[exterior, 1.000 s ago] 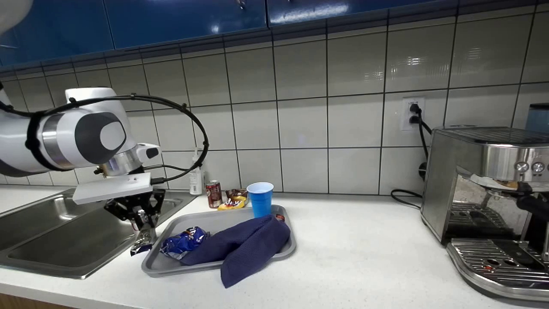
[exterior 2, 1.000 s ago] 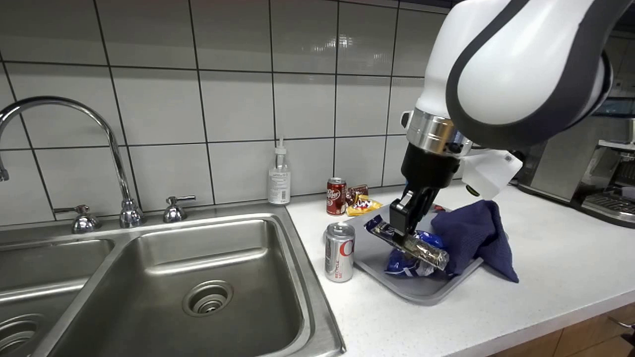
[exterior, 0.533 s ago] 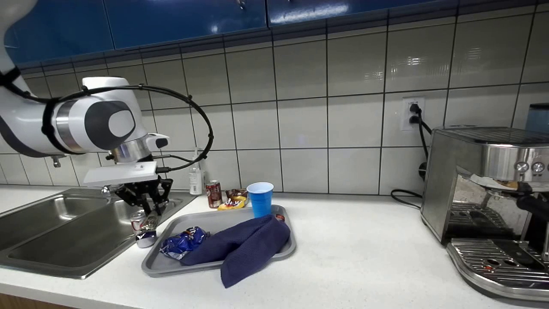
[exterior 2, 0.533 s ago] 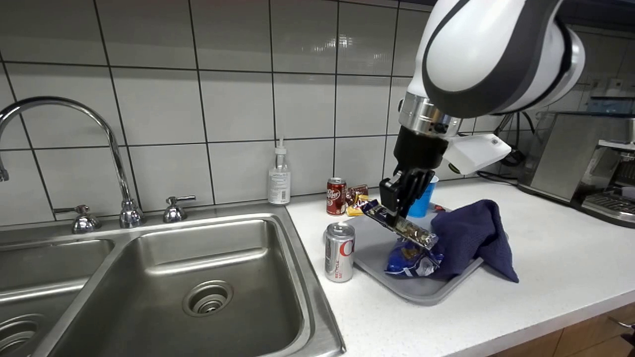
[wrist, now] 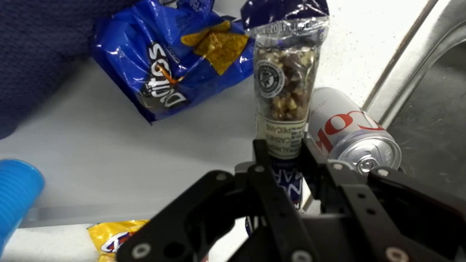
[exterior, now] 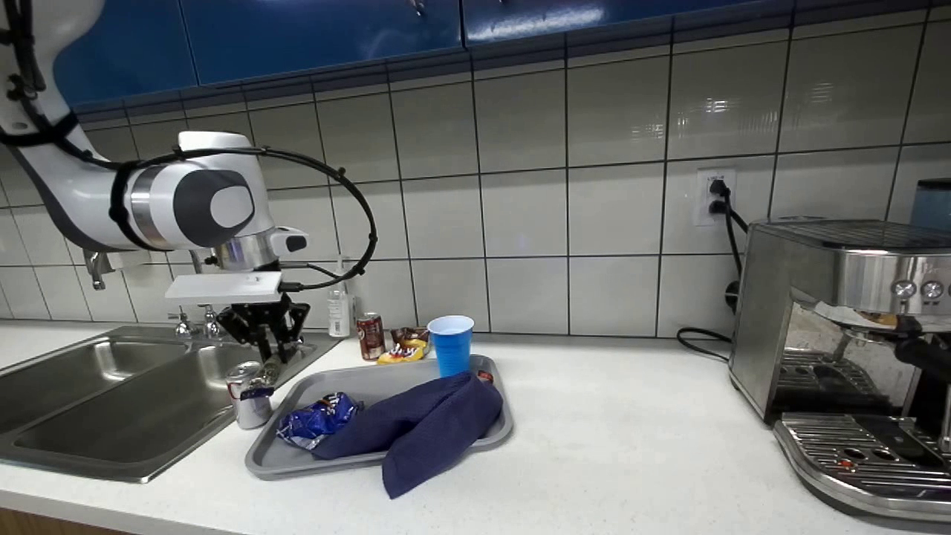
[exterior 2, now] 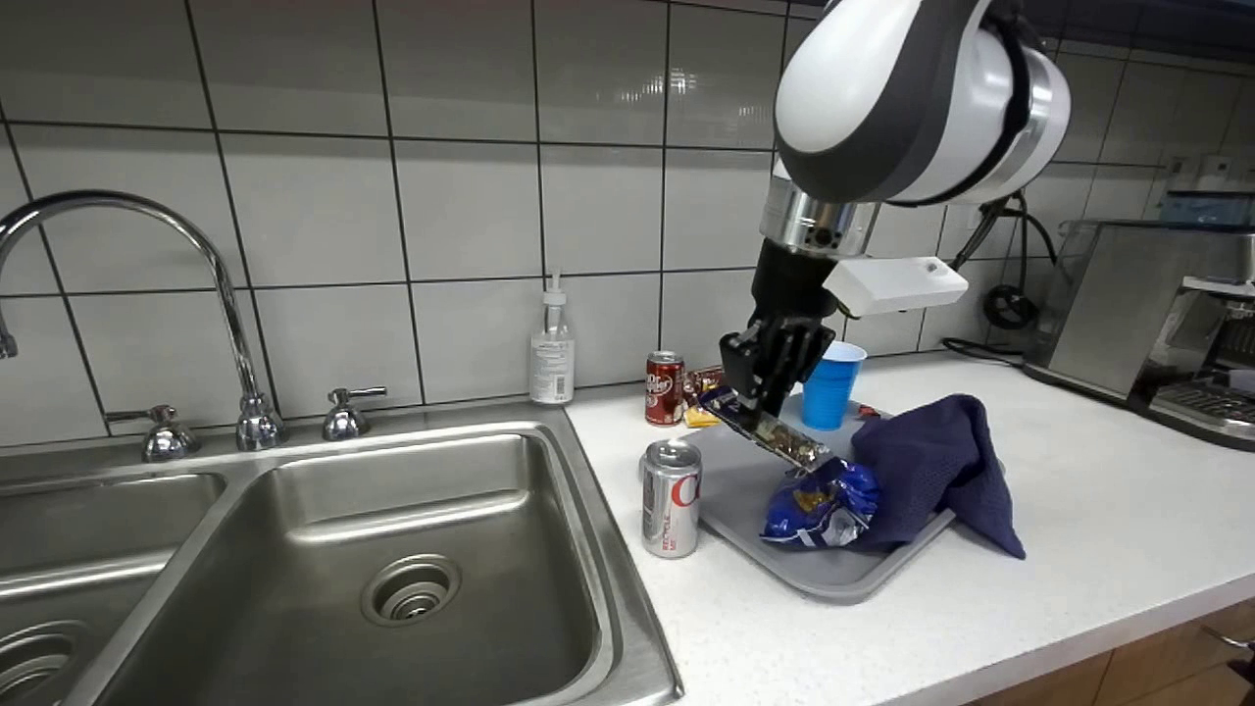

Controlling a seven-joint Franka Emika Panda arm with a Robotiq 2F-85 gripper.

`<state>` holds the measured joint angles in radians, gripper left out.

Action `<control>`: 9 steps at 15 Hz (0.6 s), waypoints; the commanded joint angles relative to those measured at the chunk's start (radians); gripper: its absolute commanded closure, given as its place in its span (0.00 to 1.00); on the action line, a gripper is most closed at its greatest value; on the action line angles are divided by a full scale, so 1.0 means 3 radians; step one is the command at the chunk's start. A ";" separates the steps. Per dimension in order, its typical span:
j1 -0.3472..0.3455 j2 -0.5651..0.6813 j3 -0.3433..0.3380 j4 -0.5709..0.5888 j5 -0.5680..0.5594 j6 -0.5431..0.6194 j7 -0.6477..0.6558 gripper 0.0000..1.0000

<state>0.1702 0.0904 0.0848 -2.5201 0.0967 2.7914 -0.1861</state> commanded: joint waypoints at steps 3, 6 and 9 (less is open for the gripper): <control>-0.0121 0.0373 0.0046 0.0473 0.0014 -0.0185 0.0321 0.93; -0.0126 0.0545 0.0030 0.0643 -0.0014 -0.0169 0.0505 0.93; -0.0128 0.0712 0.0033 0.0803 0.0015 -0.0177 0.0653 0.93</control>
<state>0.1471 0.2501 0.0825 -2.3527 0.0967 2.7740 -0.0425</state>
